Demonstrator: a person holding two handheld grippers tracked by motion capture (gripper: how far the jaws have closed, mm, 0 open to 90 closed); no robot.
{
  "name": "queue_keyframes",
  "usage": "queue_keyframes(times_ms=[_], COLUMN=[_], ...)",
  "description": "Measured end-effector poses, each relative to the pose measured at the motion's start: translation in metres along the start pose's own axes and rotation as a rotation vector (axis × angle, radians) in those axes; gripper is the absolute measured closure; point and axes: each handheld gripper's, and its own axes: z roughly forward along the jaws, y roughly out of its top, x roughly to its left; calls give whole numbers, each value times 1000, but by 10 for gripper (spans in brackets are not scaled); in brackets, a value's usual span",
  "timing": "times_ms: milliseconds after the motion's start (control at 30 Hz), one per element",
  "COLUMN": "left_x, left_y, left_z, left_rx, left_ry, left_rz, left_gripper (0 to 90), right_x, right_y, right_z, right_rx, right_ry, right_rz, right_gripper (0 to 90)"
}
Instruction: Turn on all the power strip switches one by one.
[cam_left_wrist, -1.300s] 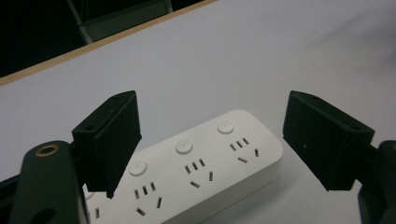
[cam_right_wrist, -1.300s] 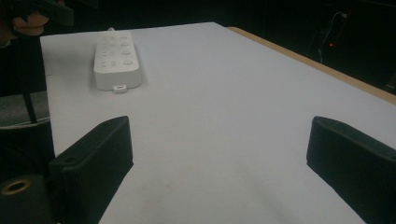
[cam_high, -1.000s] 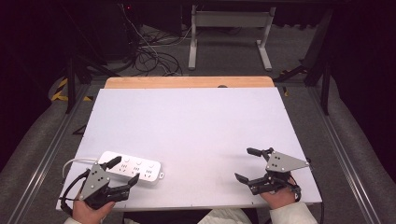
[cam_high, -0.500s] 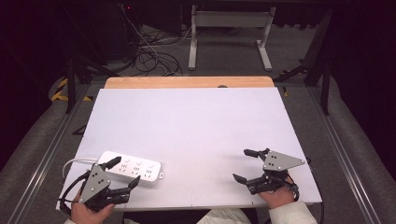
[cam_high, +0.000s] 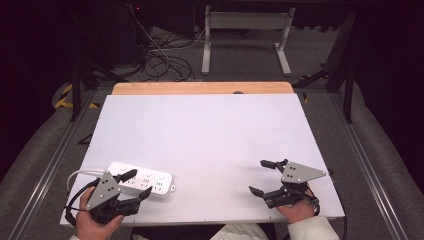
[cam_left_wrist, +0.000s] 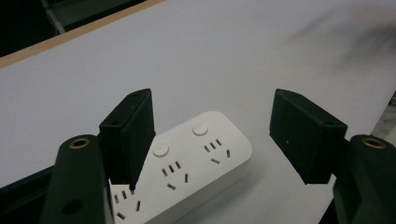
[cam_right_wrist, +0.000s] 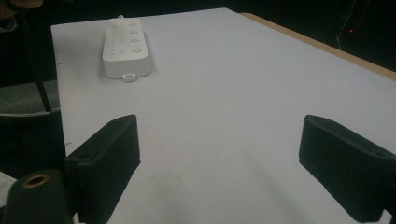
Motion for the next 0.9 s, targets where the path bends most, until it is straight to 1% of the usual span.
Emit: queue_keyframes(times_ms=[67,133,167,233,267,300,367,400,433,467,500,600,633,700,733,767,833,900], left_x=[2,6,6,7,8,8,9,9,10,12,14,17,19,22,23,25,28,30], left_y=[2,4,4,5,7,7,8,9,10,11,12,13,14,16,17,18,20,22], left_z=[0,0,0,0,0,0,0,0,0,2,2,3,3,3,3,3,3,2], left_rx=[1,2,2,6,25,25,35,37,40,73,84,91,97,104,104,102,101,93], left_ry=[7,13,13,26,43,43,59,62,60,58,61,71,69,78,84,81,87,83], left_rz=[3,-10,-10,-4,20,20,41,44,42,28,26,26,20,17,16,9,13,4], left_gripper=[326,340,347,378,407,417,424,435,437,442,442,447,447,447,445,445,442,444], right_x=[0,0,0,0,1,1,1,1,1,0,0,0,0,0,0,0,0,0], right_y=[0,0,0,0,0,0,0,0,0,0,0,0,0,0,0,0,0,0], right_z=[0,0,0,1,2,2,2,2,2,1,1,1,1,1,1,1,1,1], right_rx=[0,-3,-3,-4,1,1,0,-1,0,-3,-5,-4,-4,-4,-3,-3,-3,-4], right_ry=[-1,-1,-1,3,5,5,7,7,5,3,2,1,2,1,1,1,1,0], right_rz=[-1,-1,-1,0,-3,-3,-6,-6,-5,-6,-5,-6,-6,-7,-7,-7,-7,-7], right_gripper=[128,128,128,128,129,129,128,127,127,125,125,125,125,125,125,125,125,125])
